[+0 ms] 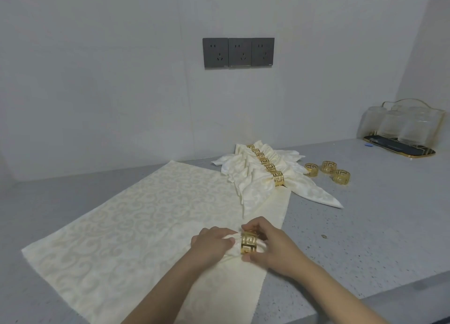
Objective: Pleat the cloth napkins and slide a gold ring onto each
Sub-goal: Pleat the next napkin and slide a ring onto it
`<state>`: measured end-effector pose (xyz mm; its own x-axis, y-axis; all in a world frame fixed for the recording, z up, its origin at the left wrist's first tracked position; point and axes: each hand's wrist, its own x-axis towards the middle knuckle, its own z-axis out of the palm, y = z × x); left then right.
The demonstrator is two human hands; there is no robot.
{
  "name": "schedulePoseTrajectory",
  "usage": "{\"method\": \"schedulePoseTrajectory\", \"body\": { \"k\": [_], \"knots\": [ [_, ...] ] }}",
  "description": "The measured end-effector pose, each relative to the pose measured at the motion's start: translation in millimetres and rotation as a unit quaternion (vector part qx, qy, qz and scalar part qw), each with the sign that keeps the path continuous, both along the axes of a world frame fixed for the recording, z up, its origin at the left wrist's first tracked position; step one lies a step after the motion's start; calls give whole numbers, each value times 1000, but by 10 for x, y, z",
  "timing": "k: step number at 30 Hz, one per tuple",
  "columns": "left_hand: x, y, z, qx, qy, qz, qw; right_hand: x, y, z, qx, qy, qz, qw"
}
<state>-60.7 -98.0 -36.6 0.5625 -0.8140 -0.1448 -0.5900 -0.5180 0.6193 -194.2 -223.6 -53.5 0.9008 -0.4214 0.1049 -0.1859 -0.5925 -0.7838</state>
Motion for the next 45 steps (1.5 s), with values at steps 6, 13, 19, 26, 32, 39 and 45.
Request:
{"method": "schedulePoseTrajectory", "body": {
  "k": [6,13,19,26,32,39,45],
  "knots": [
    [39,139,-27,-85,216,38,972,6,62,-104,-12,-72,-31,997],
    [68,284,-143,-169,179,-7,969,-35,48,-88,53,-48,-26,997],
    [-46,221,-192,-175,10,-4,985,-41,-36,-121,95,-37,-4,995],
    [20,334,-144,-180,75,-7,981,-17,-36,-152,69,-24,-6,997],
    [9,382,-156,-183,27,-17,983,-2,6,-141,-49,-9,37,998],
    [91,538,-207,-166,-106,-19,980,52,22,-240,-99,-37,30,994],
    [142,660,-226,-170,-159,-5,972,58,27,-245,-98,-40,23,994]
  ]
}}
